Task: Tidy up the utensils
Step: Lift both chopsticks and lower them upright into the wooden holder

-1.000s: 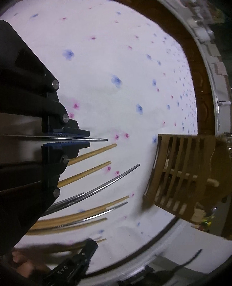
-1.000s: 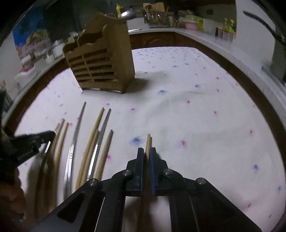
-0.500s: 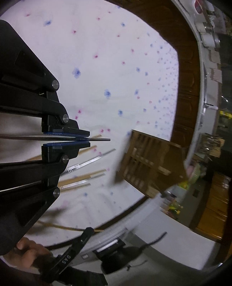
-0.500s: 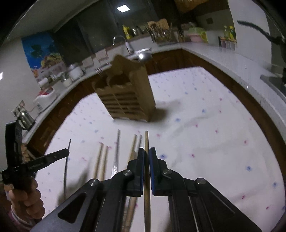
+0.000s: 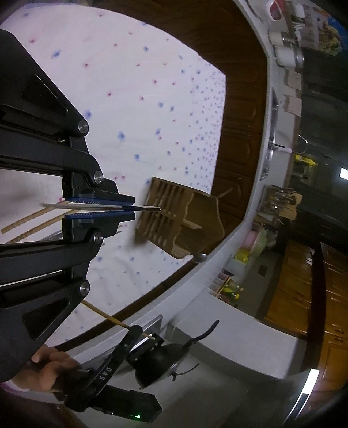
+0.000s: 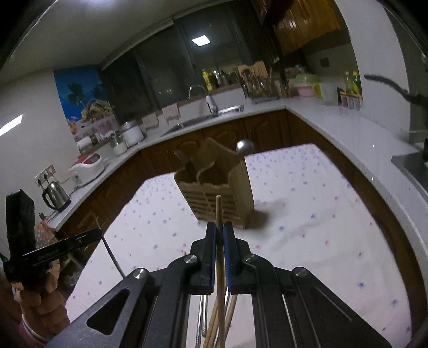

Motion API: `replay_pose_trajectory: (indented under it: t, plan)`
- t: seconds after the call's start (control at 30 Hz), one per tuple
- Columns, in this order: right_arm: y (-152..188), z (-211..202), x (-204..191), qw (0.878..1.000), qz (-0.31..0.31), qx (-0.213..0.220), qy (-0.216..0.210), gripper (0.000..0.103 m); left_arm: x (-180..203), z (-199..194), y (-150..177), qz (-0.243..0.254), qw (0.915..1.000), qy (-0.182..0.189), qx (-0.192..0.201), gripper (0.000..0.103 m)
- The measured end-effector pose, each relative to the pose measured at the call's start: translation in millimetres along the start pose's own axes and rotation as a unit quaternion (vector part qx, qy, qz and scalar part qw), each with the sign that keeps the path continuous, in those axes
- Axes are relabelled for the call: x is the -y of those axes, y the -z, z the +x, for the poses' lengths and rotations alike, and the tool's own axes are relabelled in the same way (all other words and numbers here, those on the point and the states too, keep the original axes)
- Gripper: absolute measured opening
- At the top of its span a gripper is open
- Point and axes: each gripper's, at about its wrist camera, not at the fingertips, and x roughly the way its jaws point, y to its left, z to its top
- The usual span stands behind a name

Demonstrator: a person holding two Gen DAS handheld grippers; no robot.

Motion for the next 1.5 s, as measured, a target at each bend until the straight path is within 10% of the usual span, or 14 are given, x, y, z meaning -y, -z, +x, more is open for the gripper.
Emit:
replay_pose_trajectory:
  t: [1.5]
  plan:
    - [-91.5, 7.9, -5.5, 0.995, -0.019, 0.093, -0.011, 0.005, 21.6, -3.9, -89.3, 0.031, 0.9954, 0.006, 0.091, 0.003]
